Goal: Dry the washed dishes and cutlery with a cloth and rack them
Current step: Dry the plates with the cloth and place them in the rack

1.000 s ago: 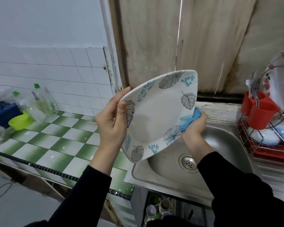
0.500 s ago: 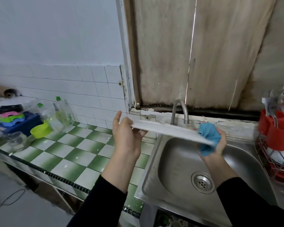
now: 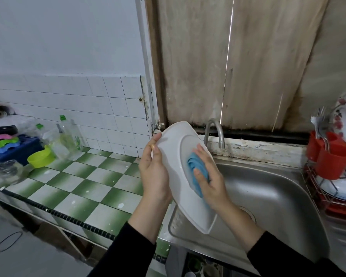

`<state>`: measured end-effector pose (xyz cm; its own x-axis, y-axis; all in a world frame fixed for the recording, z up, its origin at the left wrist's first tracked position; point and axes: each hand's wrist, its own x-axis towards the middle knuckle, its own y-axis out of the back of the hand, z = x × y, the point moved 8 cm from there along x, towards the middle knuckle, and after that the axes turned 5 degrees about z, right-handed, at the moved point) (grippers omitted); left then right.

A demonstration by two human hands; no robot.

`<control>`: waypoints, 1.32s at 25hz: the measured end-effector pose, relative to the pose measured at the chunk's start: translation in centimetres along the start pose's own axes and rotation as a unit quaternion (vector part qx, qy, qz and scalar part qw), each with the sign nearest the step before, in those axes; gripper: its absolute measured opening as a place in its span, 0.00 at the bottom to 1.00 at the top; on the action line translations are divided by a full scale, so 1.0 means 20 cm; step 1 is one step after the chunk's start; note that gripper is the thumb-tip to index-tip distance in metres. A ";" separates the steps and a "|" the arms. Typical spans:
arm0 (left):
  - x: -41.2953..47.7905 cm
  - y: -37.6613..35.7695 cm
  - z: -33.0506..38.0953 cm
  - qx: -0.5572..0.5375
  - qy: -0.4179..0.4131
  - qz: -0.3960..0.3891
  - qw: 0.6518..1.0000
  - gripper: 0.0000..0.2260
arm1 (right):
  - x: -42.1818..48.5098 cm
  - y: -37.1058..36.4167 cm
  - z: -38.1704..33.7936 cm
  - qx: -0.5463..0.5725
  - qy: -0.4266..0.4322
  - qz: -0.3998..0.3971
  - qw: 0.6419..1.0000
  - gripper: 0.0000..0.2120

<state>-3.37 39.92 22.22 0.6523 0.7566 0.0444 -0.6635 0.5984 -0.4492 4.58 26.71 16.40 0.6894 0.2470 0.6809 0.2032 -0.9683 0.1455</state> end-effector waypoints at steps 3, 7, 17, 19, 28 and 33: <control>0.02 0.02 0.01 -0.011 0.001 -0.032 0.999 0.13 | 0.06 0.02 0.02 -0.088 0.070 0.021 0.993 0.21; 0.01 -0.03 0.04 0.000 -0.029 -0.092 0.995 0.13 | 0.23 0.21 0.13 -0.060 -0.128 0.199 0.970 0.24; 0.04 0.05 0.07 -0.044 -0.019 -0.097 0.994 0.12 | 0.07 0.22 0.20 -0.081 -0.046 0.161 0.983 0.22; 0.00 0.01 0.01 -0.024 -0.013 -0.110 0.994 0.12 | 0.18 0.26 0.19 -0.073 -0.124 0.212 0.967 0.23; 0.05 0.03 0.05 -0.075 -0.012 -0.131 0.988 0.12 | -0.14 0.03 0.00 -0.124 0.138 0.016 0.982 0.23; -0.07 -0.05 0.03 -0.031 -0.057 -0.187 0.980 0.11 | 0.23 0.31 0.06 -0.054 -0.075 0.246 0.965 0.26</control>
<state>-3.88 38.57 23.20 0.7978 0.5149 0.3138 -0.3603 0.8243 -0.4366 9.85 21.86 19.57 0.7788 -0.2485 0.5760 -0.2428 -0.9660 -0.0884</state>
